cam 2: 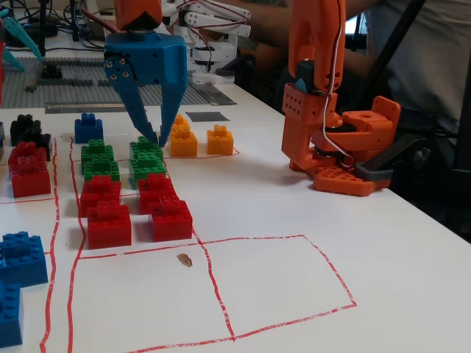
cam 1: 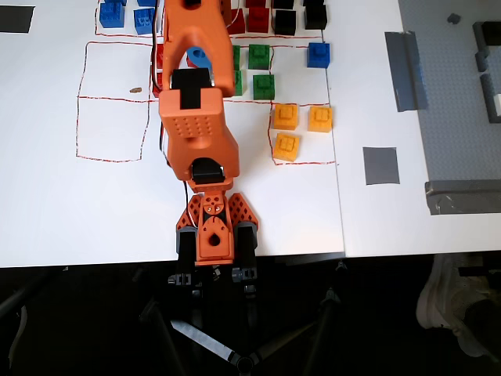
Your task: Grab the block and put it in the grey marker
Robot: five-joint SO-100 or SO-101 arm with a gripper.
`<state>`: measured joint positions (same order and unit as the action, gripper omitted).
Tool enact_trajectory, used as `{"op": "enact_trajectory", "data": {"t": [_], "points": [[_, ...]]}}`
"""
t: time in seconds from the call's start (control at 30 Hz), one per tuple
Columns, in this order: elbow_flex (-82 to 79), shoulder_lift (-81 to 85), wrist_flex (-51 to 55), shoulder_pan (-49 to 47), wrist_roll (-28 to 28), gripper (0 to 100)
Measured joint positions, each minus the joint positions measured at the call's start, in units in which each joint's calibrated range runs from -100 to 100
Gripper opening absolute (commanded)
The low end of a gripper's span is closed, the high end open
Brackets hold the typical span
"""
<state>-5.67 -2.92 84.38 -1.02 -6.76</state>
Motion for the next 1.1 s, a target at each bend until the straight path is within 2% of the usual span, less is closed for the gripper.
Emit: {"op": "enact_trajectory", "data": {"t": [0.13, 0.67, 1.1], "points": [[0.00, 0.52, 3.28, 0.09, 0.63, 0], [0.00, 0.52, 2.96, 0.09, 1.71, 0], [5.31, 0.52, 6.65, 11.59, 7.18, 0]]}}
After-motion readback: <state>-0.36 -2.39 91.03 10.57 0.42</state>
